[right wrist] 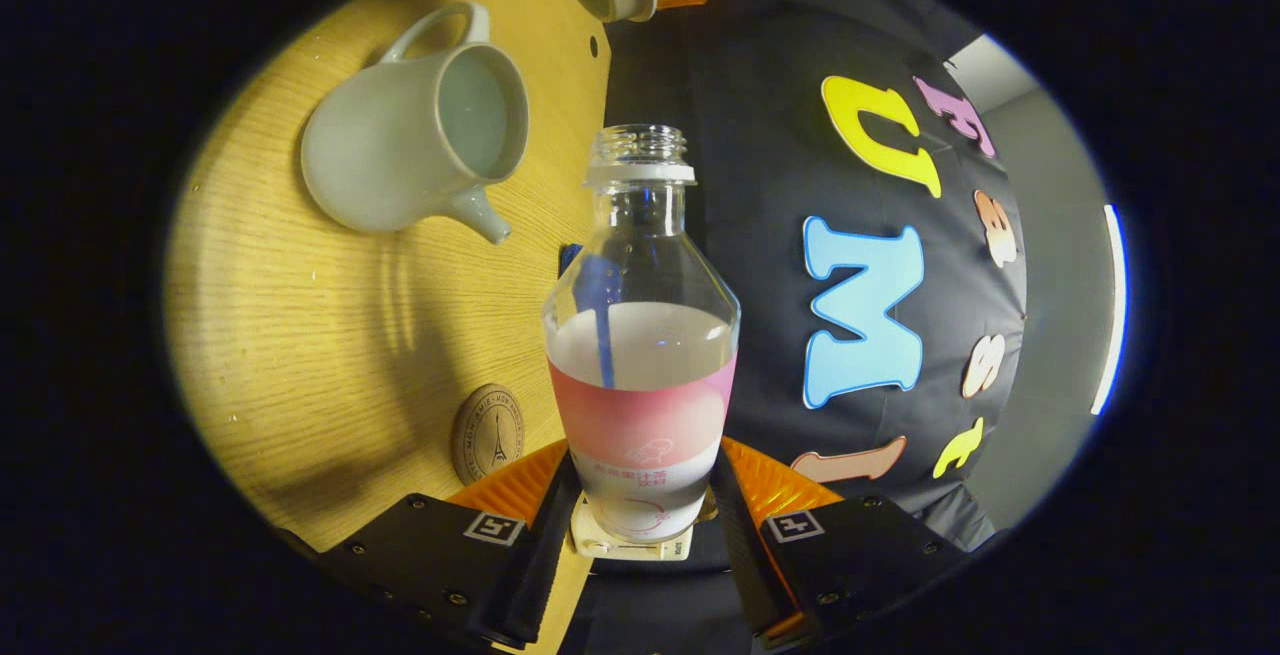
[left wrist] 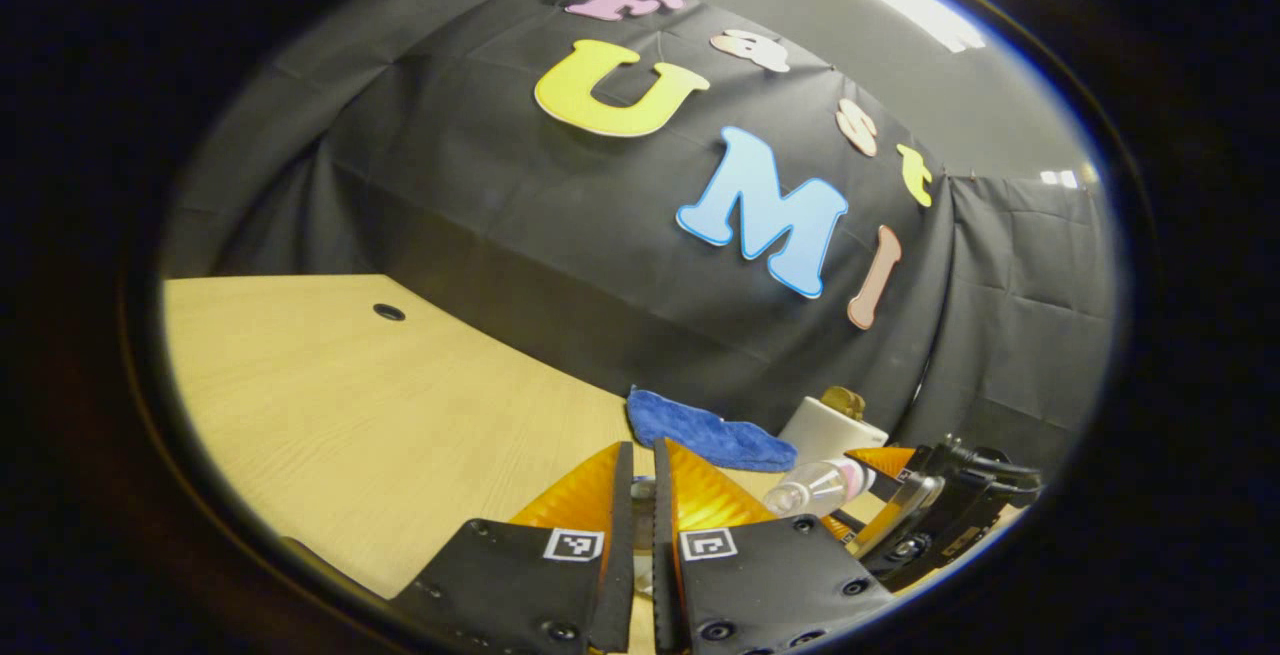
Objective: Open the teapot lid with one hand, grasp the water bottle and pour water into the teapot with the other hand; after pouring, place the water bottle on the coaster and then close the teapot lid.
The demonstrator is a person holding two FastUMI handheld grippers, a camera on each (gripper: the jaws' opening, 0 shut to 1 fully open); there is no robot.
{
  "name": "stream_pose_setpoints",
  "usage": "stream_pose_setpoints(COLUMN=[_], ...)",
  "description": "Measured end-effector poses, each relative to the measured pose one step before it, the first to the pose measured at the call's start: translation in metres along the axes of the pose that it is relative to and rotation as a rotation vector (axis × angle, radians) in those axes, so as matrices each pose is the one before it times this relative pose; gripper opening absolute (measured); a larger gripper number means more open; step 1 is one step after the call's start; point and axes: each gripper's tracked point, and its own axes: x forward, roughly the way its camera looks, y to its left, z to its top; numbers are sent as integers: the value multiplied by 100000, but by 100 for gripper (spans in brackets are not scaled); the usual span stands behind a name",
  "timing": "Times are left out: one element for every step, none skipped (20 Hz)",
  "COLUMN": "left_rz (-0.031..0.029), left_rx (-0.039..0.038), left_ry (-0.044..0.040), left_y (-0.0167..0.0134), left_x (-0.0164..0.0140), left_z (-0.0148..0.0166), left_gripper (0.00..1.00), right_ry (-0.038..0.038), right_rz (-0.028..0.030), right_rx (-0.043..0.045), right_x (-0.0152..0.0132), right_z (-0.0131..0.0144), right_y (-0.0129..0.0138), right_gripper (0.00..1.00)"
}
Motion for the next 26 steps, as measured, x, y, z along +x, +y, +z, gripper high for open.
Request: stream_pose_setpoints(left_rz=[76,166,-117,-226,-100,133,112,77,174,181,248,180,57,33,99,-9,-7,-2,-72,28,-93,-8,-106,65,44,34], left_rx=[-118,139,63,-179,-121,97,35,-46,-58,52,168,224,45,8,40,-12,4,18,62,69,55,37,55,91,40,-39], left_ry=[39,116,148,229,260,241,45,2,-8,69,159,173,123,114,62,74,115,131,3,13,117,20,-96,-89,50,121], left_y=[-4,28,-3,-116,40,13,24,-5,71,35,123,13,-70,-29,45,-21,-15,-44,-58,117,-22,-125,-87,48,49,-19], left_x=[29,-22,-22,95,33,73,2,-38,-57,101,-21,30,53,74,-17,-46,-6,69,-65,-148,-33,130,44,-18,-121,115], left_z=[38,-11,56,-153,-105,-192,39,-21,88,-18,-13,-88,41,-69,-15,-28,39,-74,27,-8,39,-55,143,-58,20,-140], left_gripper=[14,14,14,14,14,14,14,14,14,14,14,14,14,14,14,14,14,14,14,14,14,14,14,14,14,14], right_ry=[-358,-538,-515,-412,-150,-94,-347,-457,-630,-563,-485,-469,-411,-484,-370,-331,-491,-552,-523,-490,-652,-489,-109,-111,-23,-174], right_rz=[-822,-1020,-1060,-671,-279,-223,-455,-929,-1253,-1229,-1097,-800,-938,-920,-1084,-977,-1139,-1155,-1142,-848,-1074,-955,-750,-436,-443,-725], right_rx=[-2871,-2775,-2334,-1438,-716,-626,-913,-1507,-2035,-2100,-1911,-1741,-1612,-1473,-1255,-1303,-1272,-1381,-1734,-1953,-1812,-1578,-988,-499,-368,-866], right_x=[77,92,-50,97,2,132,-69,45,-149,-43,-145,-30,-78,230,195,48,57,56,142,-128,98,85,-53,128,-98,-58], right_z=[98,181,46,-119,-53,18,97,-39,80,14,-3,145,30,-5,50,96,17,24,7,5,44,125,-53,-37,68,27], right_y=[-86,-153,-192,-156,-34,-81,-55,-191,-193,-168,-224,-84,-177,-282,-339,-246,-210,-150,-215,-223,-336,-208,-170,-95,-32,-138], right_gripper=[73,73,73,73,73,72,72,73,73,73,73,73,73,72,72,73,73,73,73,72,73,73,73,72,72,72])
